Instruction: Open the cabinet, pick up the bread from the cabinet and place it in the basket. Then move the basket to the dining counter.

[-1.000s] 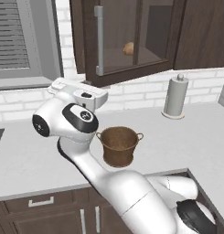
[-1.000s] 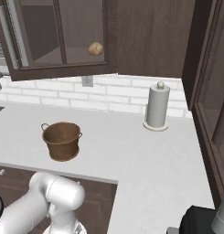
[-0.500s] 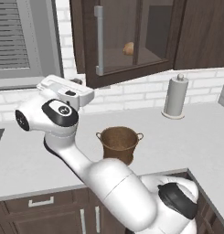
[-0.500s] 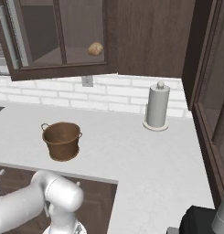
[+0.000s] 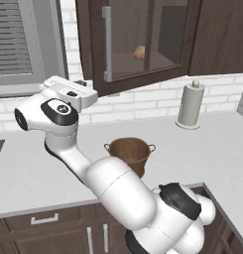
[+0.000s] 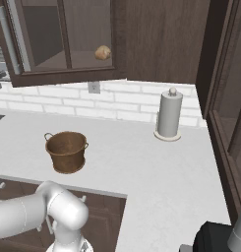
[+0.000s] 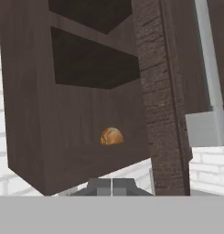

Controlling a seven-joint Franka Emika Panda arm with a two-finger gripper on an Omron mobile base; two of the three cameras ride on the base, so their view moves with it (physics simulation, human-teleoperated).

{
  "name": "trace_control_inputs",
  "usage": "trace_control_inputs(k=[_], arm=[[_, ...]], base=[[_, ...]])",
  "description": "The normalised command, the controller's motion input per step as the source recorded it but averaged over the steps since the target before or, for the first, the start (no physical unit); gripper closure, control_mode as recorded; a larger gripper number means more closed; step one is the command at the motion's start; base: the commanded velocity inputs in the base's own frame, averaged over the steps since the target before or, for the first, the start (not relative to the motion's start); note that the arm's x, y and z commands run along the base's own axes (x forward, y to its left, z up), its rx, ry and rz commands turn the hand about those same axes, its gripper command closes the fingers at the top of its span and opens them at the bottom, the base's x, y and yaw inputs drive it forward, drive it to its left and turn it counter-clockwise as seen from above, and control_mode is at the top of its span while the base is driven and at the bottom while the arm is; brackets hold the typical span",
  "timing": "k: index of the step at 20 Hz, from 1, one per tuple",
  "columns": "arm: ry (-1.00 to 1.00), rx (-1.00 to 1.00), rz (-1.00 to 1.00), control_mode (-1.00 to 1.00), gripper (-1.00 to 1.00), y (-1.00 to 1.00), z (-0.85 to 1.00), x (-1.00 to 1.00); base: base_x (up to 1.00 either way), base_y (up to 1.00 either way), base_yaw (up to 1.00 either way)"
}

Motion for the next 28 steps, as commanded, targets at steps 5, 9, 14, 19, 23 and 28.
trace_control_inputs(k=[5,9,14,19,23,28], arm=[[-0.01,0.00,0.00,-1.00,1.00,-0.06,0.00,0.23],[-0.01,0.00,0.00,-1.00,1.00,-0.11,0.00,0.17],[0.00,0.01,-0.02,-1.00,1.00,-0.22,0.00,0.08],[0.00,0.02,-0.02,-1.00,1.00,-0.42,0.00,0.00],[0.00,0.01,0.00,-1.00,1.00,-0.53,-0.02,-0.02],[-0.01,0.00,-0.03,-1.00,1.00,-0.51,-0.08,-0.21]], base=[[0.00,0.00,0.00],[0.00,0.00,0.00],[0.00,0.00,0.00],[0.00,0.00,0.00],[0.00,0.00,0.00],[0.00,0.00,0.00]])
